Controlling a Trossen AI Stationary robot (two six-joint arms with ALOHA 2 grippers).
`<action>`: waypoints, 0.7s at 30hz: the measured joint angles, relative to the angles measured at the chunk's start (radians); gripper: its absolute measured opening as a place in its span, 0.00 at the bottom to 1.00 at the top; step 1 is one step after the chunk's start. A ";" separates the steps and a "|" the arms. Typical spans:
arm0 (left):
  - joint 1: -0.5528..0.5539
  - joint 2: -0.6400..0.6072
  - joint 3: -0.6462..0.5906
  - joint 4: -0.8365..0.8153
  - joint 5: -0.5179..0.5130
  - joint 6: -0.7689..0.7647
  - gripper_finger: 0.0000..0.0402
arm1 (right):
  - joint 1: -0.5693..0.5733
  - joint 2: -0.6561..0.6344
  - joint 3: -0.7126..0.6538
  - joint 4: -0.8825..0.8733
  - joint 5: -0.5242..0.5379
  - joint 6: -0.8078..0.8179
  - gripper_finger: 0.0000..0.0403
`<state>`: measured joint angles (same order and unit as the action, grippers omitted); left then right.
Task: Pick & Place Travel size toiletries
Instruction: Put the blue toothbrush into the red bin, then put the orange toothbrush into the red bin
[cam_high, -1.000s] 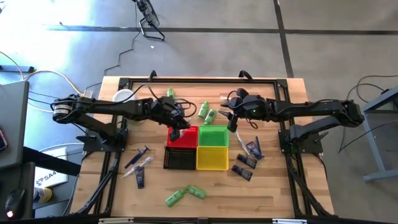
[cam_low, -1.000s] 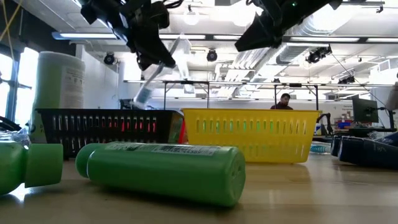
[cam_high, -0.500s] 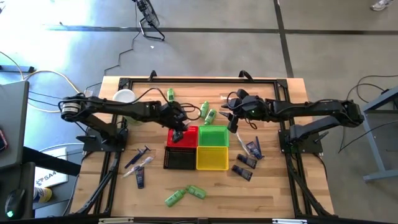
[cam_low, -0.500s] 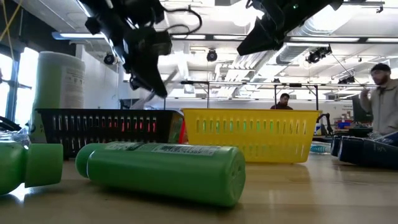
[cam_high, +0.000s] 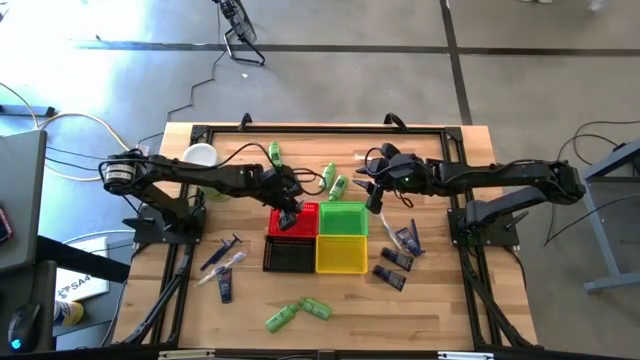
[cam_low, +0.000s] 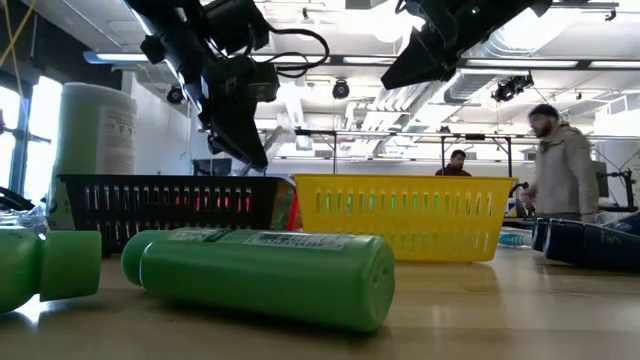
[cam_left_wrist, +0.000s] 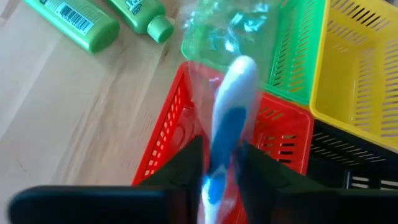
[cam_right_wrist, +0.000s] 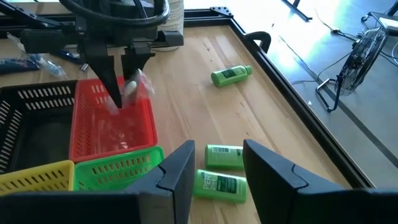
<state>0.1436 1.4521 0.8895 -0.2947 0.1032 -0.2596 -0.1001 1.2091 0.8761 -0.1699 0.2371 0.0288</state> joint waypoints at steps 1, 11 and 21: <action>0.000 0.000 0.000 0.000 0.000 0.001 0.25 | 0.000 0.000 0.000 0.000 0.000 0.000 0.32; 0.000 -0.001 0.045 0.007 -0.008 0.056 0.40 | 0.000 0.000 0.000 0.000 0.000 -0.001 0.32; 0.000 -0.002 0.188 0.017 -0.009 0.143 0.41 | 0.000 0.000 0.000 0.000 0.000 -0.003 0.32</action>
<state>0.1436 1.4502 1.0777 -0.2781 0.0940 -0.1164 -0.1001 1.2095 0.8761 -0.1699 0.2370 0.0254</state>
